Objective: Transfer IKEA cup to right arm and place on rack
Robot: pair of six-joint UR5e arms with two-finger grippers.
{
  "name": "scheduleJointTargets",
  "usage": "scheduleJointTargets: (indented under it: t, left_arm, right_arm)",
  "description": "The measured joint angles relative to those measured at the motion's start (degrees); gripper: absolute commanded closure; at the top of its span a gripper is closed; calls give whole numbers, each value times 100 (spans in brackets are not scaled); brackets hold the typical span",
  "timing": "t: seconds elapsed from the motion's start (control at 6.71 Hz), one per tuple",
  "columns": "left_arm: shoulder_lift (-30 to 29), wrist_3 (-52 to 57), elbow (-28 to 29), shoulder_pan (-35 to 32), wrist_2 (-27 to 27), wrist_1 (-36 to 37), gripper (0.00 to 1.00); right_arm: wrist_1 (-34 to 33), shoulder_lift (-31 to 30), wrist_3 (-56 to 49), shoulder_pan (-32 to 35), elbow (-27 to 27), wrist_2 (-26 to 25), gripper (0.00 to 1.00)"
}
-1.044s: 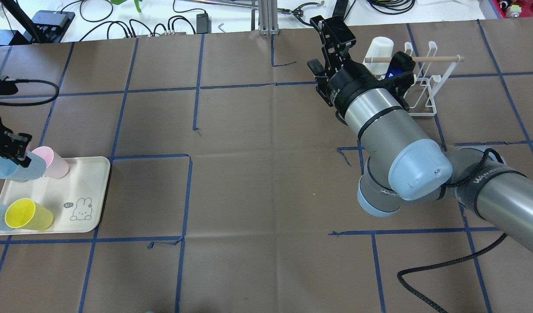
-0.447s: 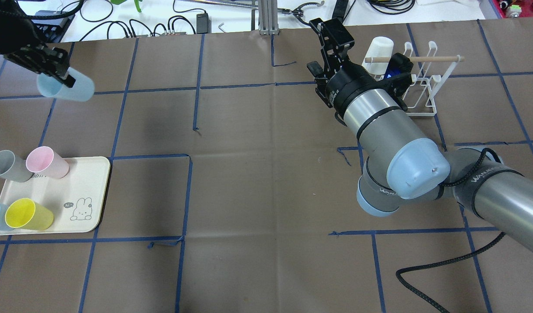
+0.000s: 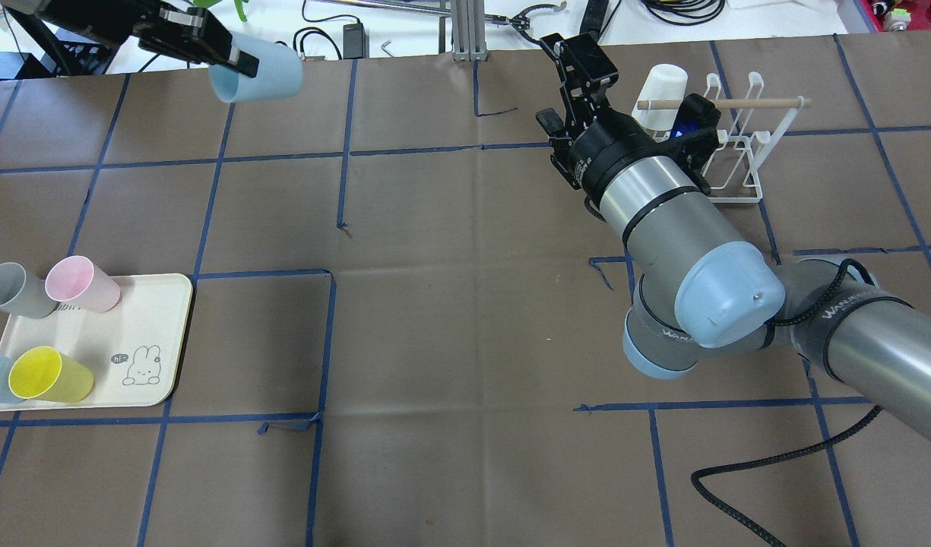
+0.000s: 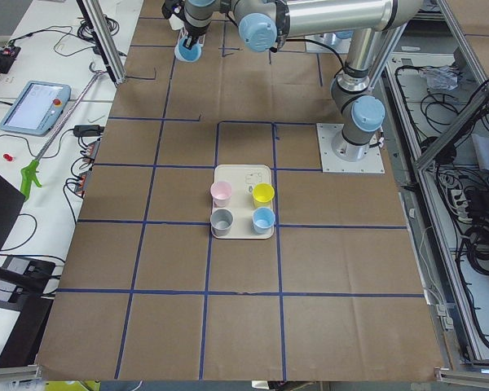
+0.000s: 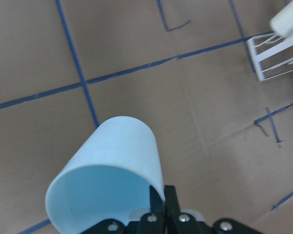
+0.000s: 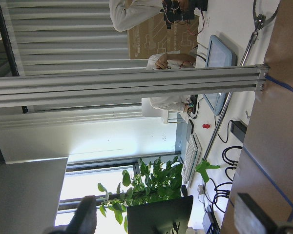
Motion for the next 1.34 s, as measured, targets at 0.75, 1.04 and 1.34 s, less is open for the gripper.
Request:
scheduleJointTargets:
  t: [0.75,1.04,1.34]
  left_arm:
    - [246,-175,-2477,-410,-1710,4534,98]
    - [337,-676,-3136,-809,-1685,5770,97]
    - [281,-1041,-3273,-915,-1664,6366,96]
  right_arm:
    - [-8,17,0,0,-1,0,0]
    - [87,3,0,2,1,-29,0]
    - [807,-12,19,135,14,3,0]
